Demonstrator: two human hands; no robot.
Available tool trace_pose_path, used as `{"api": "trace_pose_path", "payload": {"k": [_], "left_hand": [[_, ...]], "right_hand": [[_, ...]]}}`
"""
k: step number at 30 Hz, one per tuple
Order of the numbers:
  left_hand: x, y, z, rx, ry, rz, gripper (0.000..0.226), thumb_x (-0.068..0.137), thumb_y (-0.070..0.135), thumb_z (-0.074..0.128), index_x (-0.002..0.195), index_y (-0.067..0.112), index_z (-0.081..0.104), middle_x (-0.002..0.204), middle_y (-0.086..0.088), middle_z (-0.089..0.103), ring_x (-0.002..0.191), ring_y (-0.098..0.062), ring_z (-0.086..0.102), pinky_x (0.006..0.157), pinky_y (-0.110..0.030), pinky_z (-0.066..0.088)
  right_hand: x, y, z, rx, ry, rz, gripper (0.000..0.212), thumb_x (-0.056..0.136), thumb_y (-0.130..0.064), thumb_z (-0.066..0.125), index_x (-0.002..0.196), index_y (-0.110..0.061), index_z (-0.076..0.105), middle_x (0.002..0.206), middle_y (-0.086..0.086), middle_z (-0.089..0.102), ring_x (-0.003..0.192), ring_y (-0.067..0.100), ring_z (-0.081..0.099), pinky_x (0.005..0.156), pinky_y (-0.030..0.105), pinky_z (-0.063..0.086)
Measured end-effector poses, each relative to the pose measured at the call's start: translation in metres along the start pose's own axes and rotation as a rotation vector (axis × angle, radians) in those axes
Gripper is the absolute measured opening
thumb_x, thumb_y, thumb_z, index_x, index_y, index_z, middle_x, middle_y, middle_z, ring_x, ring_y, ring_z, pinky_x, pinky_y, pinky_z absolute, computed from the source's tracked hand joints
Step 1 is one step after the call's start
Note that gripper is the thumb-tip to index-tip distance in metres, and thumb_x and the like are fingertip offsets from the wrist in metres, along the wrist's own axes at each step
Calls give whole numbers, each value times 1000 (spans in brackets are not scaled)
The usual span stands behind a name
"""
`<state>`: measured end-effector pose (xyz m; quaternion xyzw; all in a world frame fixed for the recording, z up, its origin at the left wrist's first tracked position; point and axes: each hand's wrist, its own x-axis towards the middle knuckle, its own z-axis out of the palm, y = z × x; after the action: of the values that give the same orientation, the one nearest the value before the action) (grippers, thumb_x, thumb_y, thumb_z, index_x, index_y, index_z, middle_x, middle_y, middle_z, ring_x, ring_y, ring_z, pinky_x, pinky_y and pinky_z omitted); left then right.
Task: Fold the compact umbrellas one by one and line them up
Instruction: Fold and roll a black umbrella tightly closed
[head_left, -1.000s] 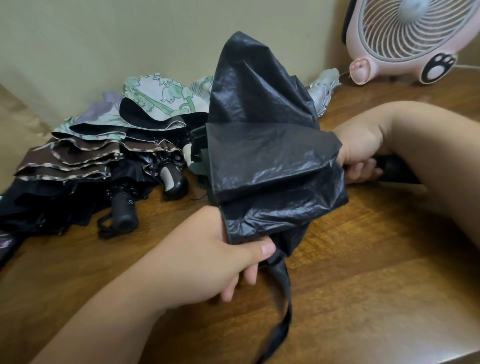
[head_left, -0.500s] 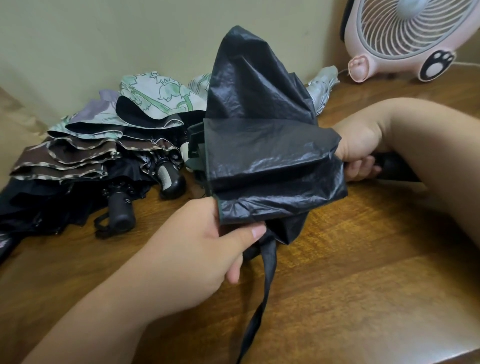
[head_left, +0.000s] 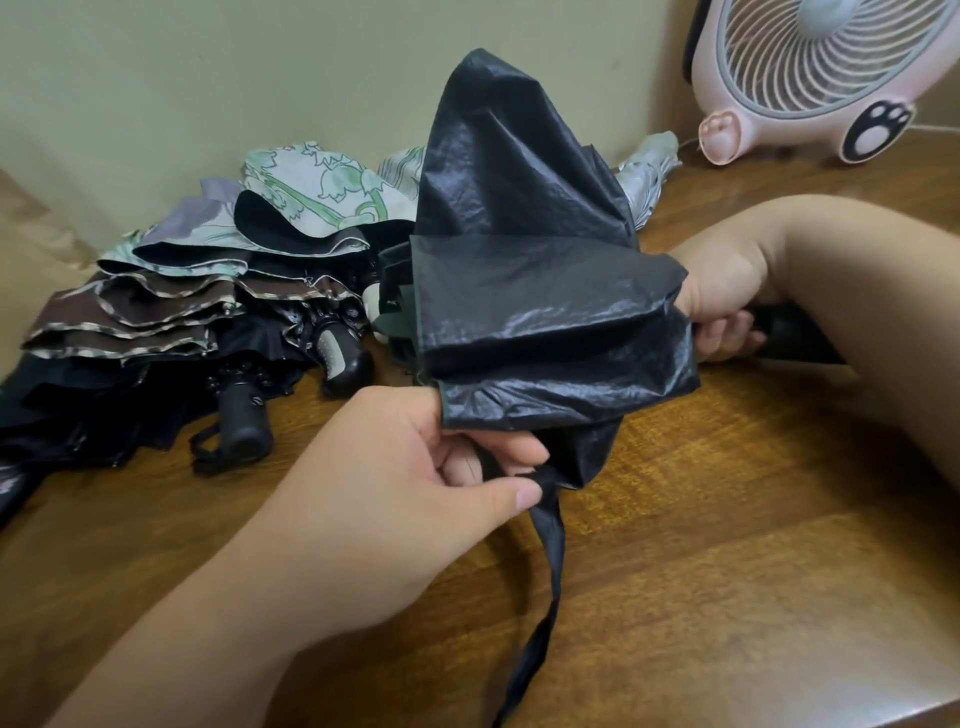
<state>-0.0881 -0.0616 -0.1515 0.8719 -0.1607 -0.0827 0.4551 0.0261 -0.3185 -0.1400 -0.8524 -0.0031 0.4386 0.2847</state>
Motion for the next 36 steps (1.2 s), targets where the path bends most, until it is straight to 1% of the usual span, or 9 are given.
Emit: {"api": "trace_pose_path", "payload": {"k": [2,12,15,19,23,25,28,32,36], "left_hand": [[0,-5,0,44,-2,-5,29,76,20,87,86,46,77,68,-9,67,58,-29,58,60,-35,52],[1,-7,2,190,35,-51,32,74,20,90,82,45,72,55,-3,56,51,-14,47,53,-16,47],[-1,-3,-1,190,43,-12,20,71,32,88,81,44,74,66,-11,65,53,-24,52,53,-29,51],[1,-1,-3,177,150,78,16,67,47,83,82,46,78,82,19,76,77,-8,72,73,-36,60],[8,-12,-8,-165,153,207,62,70,55,85,127,43,66,111,6,77,78,-22,73,58,-31,57],[10,-18,-8,-272,52,289,99,74,45,86,156,44,31,139,7,65,109,-24,72,77,-34,61],[14,-21,0,-166,-27,388,111,84,23,83,155,60,6,159,20,42,144,-9,46,112,-38,46],[23,-23,3,-8,39,419,97,92,18,71,156,58,9,161,26,34,148,1,34,124,-36,30],[23,-20,-3,303,152,504,72,96,29,67,154,51,30,160,33,29,148,7,28,123,-22,25]], "right_hand": [[-3,-3,-2,-144,-166,22,35,64,-15,55,31,-21,46,34,-5,32,25,6,30,38,14,33],[10,5,-10,-221,-240,-31,39,62,-5,61,31,-23,47,34,-5,32,25,6,31,39,14,34],[12,5,-11,-175,-196,-33,37,65,-10,56,32,-22,47,35,-5,32,25,6,31,38,14,34],[11,5,-7,-179,-154,1,50,76,-13,55,28,-21,45,34,-5,32,25,6,31,39,14,33],[6,0,4,-295,-7,28,64,86,-9,55,25,-18,38,33,-3,29,27,9,28,39,16,30],[6,-2,10,-354,79,35,69,90,-3,55,24,-16,37,34,-1,30,27,11,28,38,16,30],[6,-7,17,-449,207,10,61,84,-1,61,28,-15,41,35,3,36,28,15,34,38,19,35],[0,-15,24,-666,327,-130,25,76,-7,68,55,-8,54,55,7,51,43,18,48,45,27,42],[-6,-19,28,-883,372,-366,17,84,-18,69,90,-2,66,92,11,67,81,21,58,81,36,49]]}}
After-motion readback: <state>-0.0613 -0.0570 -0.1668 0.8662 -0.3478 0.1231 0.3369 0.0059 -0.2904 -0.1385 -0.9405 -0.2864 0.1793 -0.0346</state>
